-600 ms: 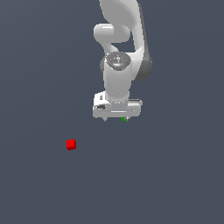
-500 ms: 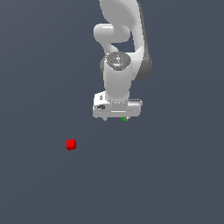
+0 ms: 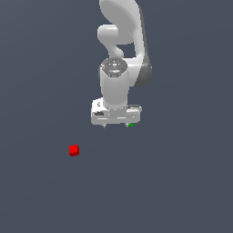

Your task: Stack the red cube on top of the green cube.

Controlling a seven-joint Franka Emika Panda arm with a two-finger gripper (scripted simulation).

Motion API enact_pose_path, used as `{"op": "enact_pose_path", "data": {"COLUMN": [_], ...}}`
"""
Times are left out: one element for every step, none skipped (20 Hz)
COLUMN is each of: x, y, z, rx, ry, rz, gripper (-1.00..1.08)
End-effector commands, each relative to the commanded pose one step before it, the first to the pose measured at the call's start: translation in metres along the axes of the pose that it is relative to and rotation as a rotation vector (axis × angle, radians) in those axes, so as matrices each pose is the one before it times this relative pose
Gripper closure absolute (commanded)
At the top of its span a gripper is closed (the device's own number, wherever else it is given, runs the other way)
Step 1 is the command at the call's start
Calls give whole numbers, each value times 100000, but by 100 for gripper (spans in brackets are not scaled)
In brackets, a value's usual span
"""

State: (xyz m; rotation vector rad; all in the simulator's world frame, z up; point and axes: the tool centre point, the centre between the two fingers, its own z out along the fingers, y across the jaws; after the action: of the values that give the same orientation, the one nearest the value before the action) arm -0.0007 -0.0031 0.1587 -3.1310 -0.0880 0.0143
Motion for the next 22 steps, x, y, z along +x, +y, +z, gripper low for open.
{"op": "enact_pose_path", "data": {"x": [81, 51, 57, 63, 69, 75, 80, 84, 89, 93, 96, 100, 104, 108, 112, 113, 112, 110, 107, 102, 99, 96], "y": [1373, 641, 697, 750, 802, 848, 878, 900, 915, 926, 934, 939, 940, 941, 938, 907, 861, 812, 762, 713, 658, 604], "z": [533, 253, 274, 296, 317, 335, 347, 356, 362, 367, 370, 372, 372, 372, 371, 358, 339, 319, 299, 279, 257, 235], "rx": [-91, -37, -40, -43, -45, -46, -47, -47, -47, -46, -45, -44, -43, -42, -41, -38, -36, -33, -31, -28, -26, -23], "ry": [5, 21, 23, 25, 27, 28, 29, 30, 31, 32, 33, 34, 34, 35, 36, 35, 34, 33, 31, 29, 28, 26], "rz": [-1114, -597, -642, -696, -748, -782, -812, -832, -847, -858, -863, -866, -870, -870, -869, -840, -798, -755, -710, -657, -613, -564], "gripper": [-92, -92, -92, -92, -92, -92, -92, -92, -92, -92, -92, -92, -92, -92, -92, -92, -92, -92, -92, -92, -92, -92]}}
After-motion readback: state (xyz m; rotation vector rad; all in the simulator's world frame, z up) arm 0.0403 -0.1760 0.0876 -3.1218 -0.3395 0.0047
